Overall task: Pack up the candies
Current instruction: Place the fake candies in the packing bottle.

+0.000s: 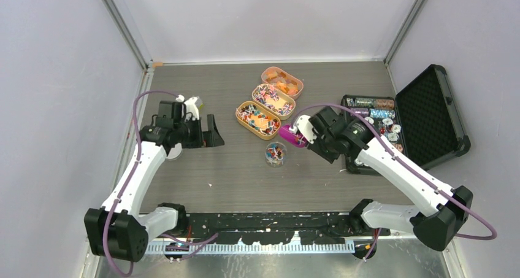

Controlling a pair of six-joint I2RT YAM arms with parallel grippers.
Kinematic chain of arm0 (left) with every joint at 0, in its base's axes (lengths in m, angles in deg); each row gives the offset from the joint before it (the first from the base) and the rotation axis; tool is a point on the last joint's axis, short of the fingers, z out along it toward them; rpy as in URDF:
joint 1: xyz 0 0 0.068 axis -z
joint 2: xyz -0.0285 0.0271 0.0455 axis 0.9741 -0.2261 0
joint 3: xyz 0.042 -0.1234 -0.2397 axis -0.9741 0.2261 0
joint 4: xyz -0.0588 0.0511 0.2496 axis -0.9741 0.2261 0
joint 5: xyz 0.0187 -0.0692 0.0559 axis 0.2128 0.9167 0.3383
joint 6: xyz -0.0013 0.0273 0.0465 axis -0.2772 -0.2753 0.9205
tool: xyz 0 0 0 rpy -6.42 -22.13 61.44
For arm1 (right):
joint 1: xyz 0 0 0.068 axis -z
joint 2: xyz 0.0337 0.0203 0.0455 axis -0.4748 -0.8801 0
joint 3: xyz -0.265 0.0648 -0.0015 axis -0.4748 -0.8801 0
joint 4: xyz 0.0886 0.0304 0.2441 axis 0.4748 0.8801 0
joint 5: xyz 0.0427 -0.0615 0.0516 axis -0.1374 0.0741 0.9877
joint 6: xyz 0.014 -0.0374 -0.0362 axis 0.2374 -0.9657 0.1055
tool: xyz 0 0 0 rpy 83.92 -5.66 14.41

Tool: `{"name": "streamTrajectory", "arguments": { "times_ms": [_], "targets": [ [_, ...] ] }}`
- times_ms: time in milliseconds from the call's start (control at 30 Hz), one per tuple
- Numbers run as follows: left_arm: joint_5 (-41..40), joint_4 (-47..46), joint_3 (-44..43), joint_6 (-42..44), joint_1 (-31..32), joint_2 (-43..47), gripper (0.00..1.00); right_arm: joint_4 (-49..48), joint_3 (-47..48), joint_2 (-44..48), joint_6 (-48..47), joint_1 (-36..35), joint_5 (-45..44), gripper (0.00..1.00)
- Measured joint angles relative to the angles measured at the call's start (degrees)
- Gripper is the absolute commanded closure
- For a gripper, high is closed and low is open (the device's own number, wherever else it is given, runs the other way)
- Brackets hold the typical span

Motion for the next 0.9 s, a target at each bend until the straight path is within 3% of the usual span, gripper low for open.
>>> {"name": "streamTrajectory", "arguments": {
  "times_ms": [200,533,900],
  "targets": [
    [-3.9,1.8,0.5,2.3,3.5,1.5,0.00,6.2,0.2,0.4,-0.5,-4.4,-3.9,0.99],
    [-6.7,3.1,0.5,3.6,3.8,1.7,0.00,11.8,3.1,-5.8,1.8,-13.6,-12.1,1.00],
    [-7.7,3.7,0.5,3.7,3.8,2.4,0.00,16.5,7.0,-12.6,4.3,-17.6,-19.0,1.00]
  ]
}}
